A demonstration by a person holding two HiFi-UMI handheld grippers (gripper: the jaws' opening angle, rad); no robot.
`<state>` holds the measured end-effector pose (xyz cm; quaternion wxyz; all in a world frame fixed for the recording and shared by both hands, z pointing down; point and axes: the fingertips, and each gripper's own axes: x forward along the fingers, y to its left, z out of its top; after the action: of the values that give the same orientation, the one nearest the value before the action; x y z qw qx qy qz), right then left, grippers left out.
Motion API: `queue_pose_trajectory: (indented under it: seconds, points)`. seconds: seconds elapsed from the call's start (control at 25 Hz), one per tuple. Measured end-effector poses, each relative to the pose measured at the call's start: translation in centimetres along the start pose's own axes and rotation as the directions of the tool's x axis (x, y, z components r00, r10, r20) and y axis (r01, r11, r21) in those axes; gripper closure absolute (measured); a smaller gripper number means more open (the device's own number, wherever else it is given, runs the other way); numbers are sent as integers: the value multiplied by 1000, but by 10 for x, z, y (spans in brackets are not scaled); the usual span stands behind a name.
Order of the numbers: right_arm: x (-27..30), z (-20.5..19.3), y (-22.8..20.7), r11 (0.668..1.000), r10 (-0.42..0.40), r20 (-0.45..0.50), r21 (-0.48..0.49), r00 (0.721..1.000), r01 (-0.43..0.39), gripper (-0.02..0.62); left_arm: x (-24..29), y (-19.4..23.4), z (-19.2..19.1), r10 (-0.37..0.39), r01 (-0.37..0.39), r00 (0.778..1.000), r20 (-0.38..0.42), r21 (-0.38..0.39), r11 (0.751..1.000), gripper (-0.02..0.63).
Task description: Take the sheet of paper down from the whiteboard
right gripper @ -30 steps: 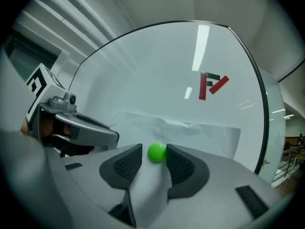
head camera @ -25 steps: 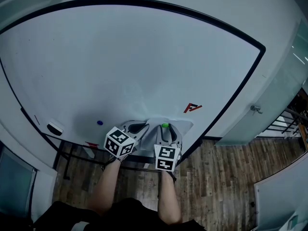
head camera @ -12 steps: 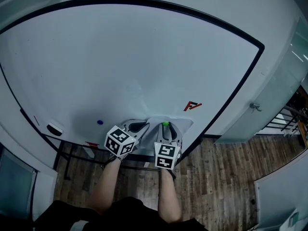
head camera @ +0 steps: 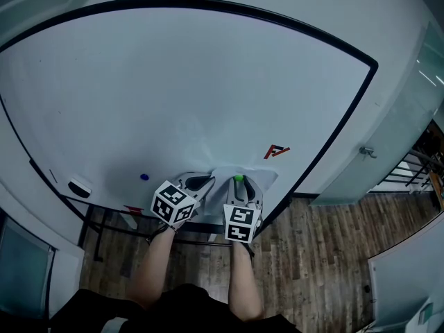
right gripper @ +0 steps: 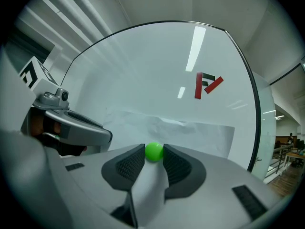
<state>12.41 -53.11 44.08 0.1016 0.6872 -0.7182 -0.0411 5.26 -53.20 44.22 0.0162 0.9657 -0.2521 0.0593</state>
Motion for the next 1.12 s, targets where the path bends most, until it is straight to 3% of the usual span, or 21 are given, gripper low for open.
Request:
queue_pose_trajectory:
  seconds: [1.12]
  points:
    - [1, -6, 0, 999, 23, -14, 45, 1000, -22, 463, -14, 11, -6, 55, -56, 998, -9, -15, 998, 586]
